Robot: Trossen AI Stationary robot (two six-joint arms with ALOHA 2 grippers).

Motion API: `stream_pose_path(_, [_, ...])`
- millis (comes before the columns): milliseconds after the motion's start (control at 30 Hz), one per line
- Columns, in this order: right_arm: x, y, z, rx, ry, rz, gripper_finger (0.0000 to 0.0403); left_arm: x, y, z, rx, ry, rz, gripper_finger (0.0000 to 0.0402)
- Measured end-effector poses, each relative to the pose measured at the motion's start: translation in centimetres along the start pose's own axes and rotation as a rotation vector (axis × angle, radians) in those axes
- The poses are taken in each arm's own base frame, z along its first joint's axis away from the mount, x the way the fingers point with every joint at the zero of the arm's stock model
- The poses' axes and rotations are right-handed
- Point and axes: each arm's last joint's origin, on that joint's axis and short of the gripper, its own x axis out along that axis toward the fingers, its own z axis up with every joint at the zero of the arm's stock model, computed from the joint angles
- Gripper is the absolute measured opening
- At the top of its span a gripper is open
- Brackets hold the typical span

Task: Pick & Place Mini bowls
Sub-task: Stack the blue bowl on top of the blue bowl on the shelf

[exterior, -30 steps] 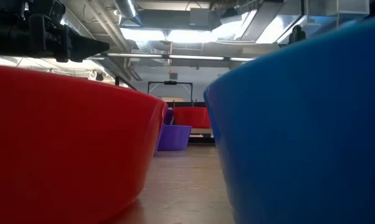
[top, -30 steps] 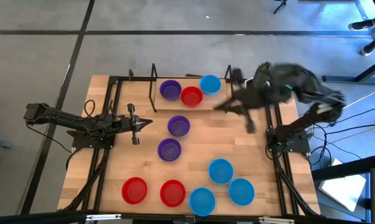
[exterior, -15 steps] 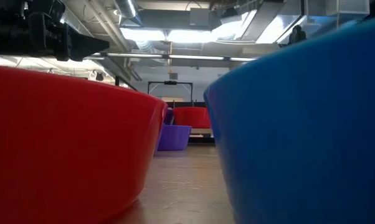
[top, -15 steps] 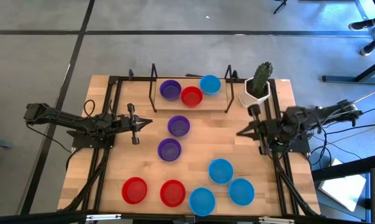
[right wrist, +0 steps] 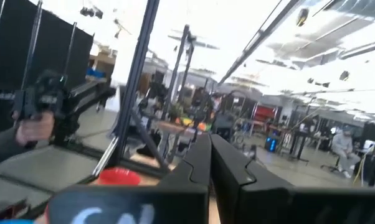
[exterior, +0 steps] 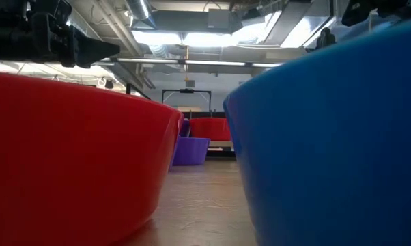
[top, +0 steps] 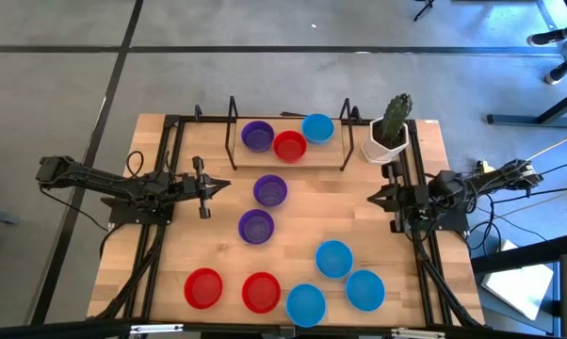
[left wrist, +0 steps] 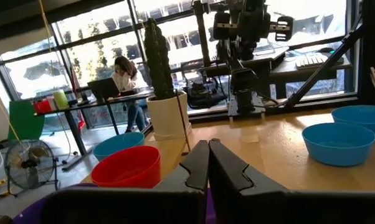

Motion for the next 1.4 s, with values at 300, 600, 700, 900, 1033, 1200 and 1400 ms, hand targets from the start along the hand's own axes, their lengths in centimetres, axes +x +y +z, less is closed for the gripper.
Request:
stream_pose_path(300, [0.0, 0.0, -0.1, 0.008, 0.006, 0.001, 0.0008, -0.6, 0.9, 3.3, -0.001, -0.341, 0.065, 0.0005])
stream_pose_path(600, [0.0, 0.0, 0.0, 0.0, 0.002, 0.0, 0.0008, -0.4, 0.6, 2.4, 0.079, -0.249, 0.035, 0.0005])
stream_pose_path(700, [0.0, 0.0, -0.1, 0.009, 0.01, 0.003, 0.0008, -0.4, 0.6, 2.5, 0.096, -0.256, 0.04, 0.0007])
stream_pose_path(900, [0.0, 0.0, -0.1, 0.006, 0.013, 0.004, 0.0008, -0.4, 0.6, 2.5, 0.067, -0.261, 0.019, 0.0002])
stream_pose_path(1033, [0.0, 0.0, -0.1, 0.003, 0.013, 0.004, 0.0008, -0.4, 0.6, 2.4, -0.006, -0.255, 0.013, 0.0006])
stream_pose_path(1200, [0.0, 0.0, -0.1, 0.006, 0.014, 0.005, 0.0008, -0.3, 0.5, 2.2, -0.001, -0.228, 0.009, 0.0007])
stream_pose_path(1400, [0.0, 0.0, -0.1, 0.006, 0.014, 0.005, 0.0008, -0.3, 0.5, 2.2, -0.001, -0.227, 0.01, 0.0004])
